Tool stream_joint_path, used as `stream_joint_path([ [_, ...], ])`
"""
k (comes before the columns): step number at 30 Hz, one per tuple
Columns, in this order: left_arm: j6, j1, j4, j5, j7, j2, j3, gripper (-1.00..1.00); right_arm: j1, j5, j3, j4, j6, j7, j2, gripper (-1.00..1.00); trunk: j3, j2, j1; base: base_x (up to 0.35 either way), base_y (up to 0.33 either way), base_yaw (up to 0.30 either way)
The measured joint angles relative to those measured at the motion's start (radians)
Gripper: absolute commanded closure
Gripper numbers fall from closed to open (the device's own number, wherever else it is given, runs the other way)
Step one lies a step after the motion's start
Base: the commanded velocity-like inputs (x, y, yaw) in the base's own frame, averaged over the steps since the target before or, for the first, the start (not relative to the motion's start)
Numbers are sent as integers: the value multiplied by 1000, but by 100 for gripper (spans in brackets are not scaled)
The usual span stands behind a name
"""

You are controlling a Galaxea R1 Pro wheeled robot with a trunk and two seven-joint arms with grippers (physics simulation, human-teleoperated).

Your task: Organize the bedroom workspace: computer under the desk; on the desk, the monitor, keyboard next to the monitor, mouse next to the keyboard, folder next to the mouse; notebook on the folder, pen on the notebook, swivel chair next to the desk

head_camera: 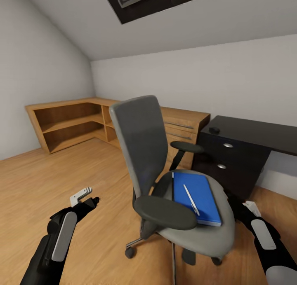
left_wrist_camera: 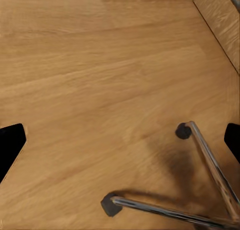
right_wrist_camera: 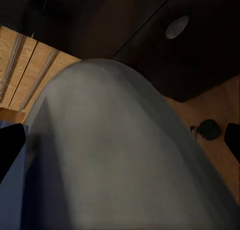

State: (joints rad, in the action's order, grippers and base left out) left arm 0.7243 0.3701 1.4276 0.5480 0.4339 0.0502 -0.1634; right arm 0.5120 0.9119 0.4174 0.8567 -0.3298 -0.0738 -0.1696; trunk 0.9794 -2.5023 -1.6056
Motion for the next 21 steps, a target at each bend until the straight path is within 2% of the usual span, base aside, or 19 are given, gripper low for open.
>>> stream_joint_path([
  [5,0,0,0,1,0,1,1,-100,0,5,0,0,0,-2,0,-100,0,0,0,-85,0,203],
  [21,1,0,-1,1,-5,-2,2,-100,0,11,0,-2,2,-5,3,-100,0,0,0,-279,0,9],
])
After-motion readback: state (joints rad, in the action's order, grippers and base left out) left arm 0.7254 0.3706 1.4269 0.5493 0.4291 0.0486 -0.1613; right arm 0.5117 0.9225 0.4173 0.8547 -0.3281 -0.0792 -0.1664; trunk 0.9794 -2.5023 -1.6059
